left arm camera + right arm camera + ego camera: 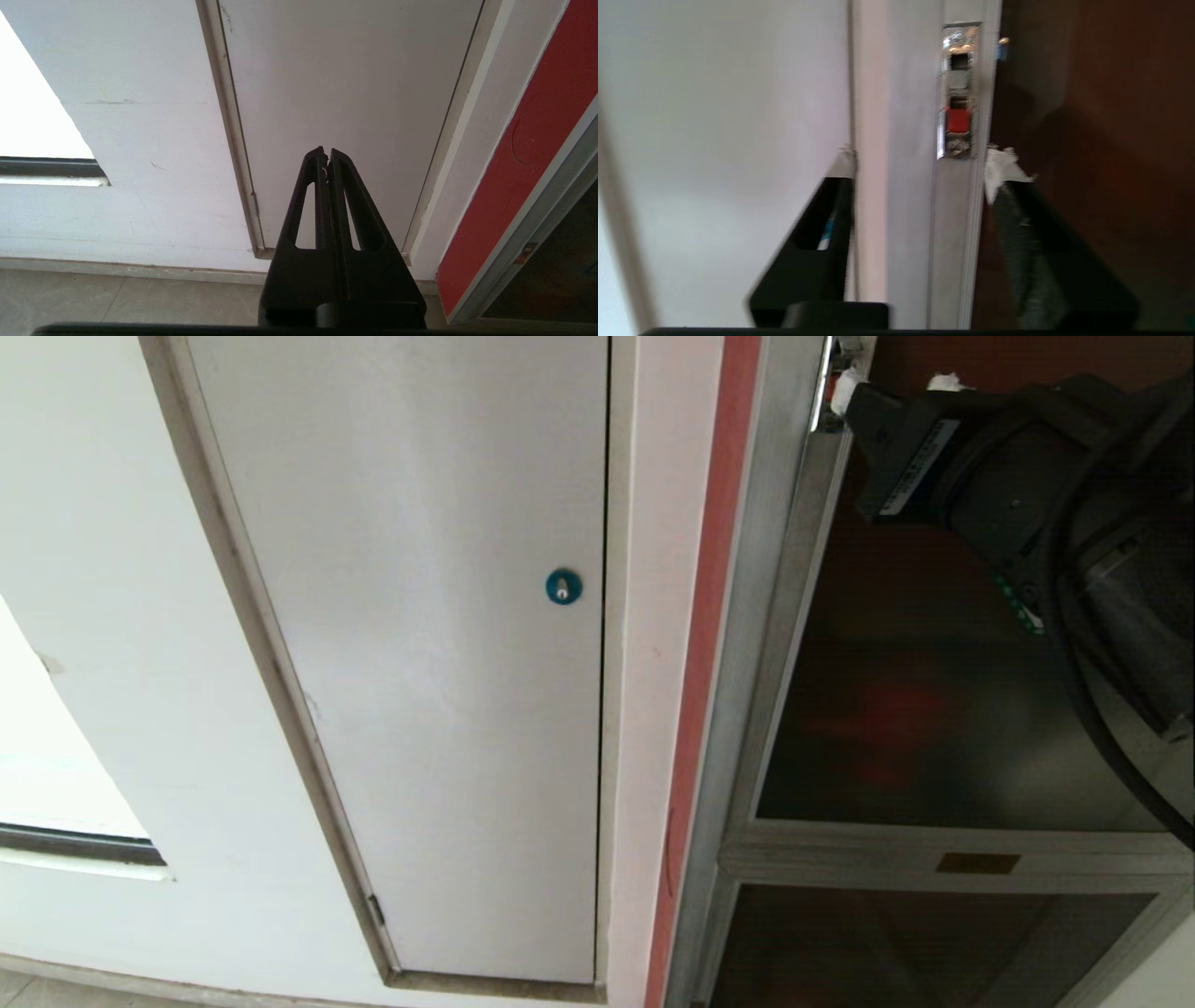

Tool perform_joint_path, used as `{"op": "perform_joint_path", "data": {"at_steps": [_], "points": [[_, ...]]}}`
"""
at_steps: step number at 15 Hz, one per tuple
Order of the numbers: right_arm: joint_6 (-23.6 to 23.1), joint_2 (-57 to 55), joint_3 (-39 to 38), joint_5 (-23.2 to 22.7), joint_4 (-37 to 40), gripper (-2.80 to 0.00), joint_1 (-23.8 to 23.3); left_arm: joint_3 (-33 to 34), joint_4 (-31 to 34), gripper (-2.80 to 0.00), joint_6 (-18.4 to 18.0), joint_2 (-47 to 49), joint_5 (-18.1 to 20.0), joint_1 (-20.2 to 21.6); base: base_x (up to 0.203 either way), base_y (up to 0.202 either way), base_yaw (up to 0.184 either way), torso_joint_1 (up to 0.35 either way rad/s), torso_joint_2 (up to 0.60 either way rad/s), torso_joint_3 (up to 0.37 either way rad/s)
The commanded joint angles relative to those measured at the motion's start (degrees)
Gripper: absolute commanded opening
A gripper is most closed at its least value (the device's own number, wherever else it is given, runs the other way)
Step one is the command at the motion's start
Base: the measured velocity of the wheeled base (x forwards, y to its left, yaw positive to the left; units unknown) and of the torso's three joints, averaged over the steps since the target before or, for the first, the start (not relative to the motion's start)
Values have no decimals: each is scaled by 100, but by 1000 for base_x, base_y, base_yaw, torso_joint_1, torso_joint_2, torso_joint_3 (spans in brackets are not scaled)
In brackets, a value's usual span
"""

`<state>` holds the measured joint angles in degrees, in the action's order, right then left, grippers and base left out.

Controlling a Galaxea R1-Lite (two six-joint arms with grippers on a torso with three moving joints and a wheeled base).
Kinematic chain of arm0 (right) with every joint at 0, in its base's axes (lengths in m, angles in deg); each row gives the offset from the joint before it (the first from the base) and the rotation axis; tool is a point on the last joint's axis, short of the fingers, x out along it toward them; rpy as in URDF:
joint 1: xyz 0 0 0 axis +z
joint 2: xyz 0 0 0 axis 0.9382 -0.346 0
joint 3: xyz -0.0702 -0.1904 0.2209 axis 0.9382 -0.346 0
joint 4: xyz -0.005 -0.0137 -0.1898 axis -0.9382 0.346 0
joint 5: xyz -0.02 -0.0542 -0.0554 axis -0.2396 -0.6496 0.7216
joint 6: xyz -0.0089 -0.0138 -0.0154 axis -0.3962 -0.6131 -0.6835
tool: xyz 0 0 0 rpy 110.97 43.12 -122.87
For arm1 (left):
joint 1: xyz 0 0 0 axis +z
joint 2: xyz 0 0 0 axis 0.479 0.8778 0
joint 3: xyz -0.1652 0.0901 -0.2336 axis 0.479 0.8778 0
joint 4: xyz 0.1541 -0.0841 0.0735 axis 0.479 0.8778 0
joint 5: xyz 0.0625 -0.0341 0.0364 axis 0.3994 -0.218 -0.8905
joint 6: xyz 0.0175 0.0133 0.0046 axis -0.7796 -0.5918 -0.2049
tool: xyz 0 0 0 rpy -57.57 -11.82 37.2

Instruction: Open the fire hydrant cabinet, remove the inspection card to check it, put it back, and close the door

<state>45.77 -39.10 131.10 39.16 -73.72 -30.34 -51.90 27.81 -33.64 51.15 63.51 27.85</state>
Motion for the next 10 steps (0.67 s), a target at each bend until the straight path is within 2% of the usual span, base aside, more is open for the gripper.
{"op": "perform_joint_path", "data": {"at_steps": [1,4,10], "points": [[-28,-275,174,14,-93,0,-226,1,-1,-280,-2,0,0,-2,0,0,0,0,0,0],[-39,-495,519,-134,-58,0,-590,1,-1,-280,-2,0,0,-2,0,0,0,0,0,0],[-48,-950,1255,-176,127,0,-626,1,-1,-280,-2,0,0,-2,0,0,0,0,0,0]]}}
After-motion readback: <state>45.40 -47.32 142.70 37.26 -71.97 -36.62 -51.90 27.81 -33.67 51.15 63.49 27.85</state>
